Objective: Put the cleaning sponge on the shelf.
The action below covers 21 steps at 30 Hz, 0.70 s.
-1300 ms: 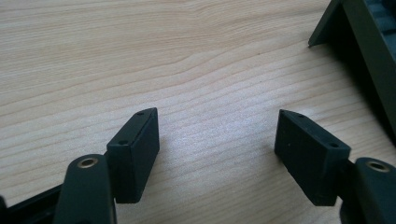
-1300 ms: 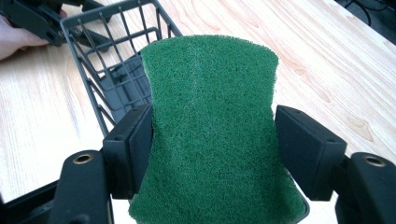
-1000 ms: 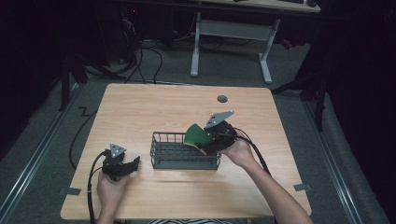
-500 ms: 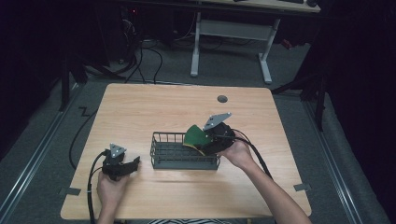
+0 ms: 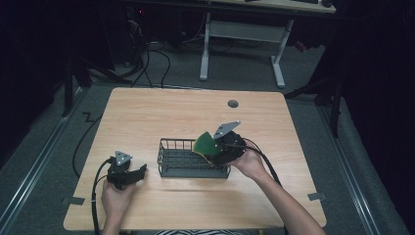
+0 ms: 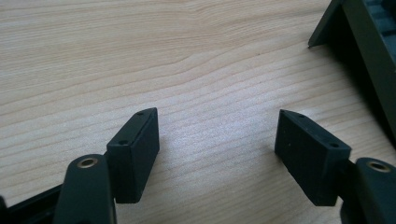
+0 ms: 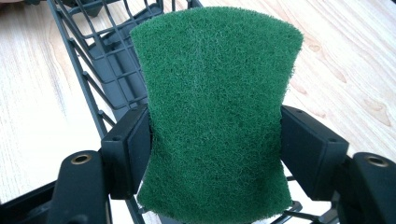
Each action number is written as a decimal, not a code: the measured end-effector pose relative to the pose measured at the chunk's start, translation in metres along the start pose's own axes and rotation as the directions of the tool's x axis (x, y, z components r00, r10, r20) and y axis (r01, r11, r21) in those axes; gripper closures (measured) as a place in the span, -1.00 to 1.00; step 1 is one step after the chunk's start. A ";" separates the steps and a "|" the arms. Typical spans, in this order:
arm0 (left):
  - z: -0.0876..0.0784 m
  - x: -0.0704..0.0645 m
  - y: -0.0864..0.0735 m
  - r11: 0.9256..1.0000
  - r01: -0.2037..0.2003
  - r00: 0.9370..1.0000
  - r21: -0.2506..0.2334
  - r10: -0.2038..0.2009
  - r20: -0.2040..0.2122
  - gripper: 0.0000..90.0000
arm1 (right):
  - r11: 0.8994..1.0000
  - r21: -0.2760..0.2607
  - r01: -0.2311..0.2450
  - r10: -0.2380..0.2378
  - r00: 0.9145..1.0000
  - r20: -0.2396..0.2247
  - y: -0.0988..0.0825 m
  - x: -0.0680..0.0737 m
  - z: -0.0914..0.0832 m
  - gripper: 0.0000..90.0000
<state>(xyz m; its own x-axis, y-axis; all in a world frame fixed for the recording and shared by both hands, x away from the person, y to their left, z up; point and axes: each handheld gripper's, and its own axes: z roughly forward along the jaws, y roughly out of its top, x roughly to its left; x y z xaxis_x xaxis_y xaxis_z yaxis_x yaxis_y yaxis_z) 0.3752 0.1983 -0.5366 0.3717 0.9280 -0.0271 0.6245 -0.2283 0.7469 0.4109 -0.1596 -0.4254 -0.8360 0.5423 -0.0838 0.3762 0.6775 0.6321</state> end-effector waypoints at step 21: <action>0.000 0.000 0.000 1.000 -0.002 1.000 0.001 0.002 0.000 -0.31 | 0.998 -0.031 -0.050 0.049 0.997 -0.054 -0.003 -0.001 -0.006 -0.45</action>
<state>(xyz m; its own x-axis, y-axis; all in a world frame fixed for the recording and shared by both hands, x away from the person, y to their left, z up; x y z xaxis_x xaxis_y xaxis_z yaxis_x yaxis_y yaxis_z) 0.3752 0.1982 -0.5366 0.3726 0.9276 -0.0259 0.6244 -0.2300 0.7465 0.4089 -0.1649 -0.4226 -0.8369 0.5473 -0.0114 0.4054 0.6336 0.6590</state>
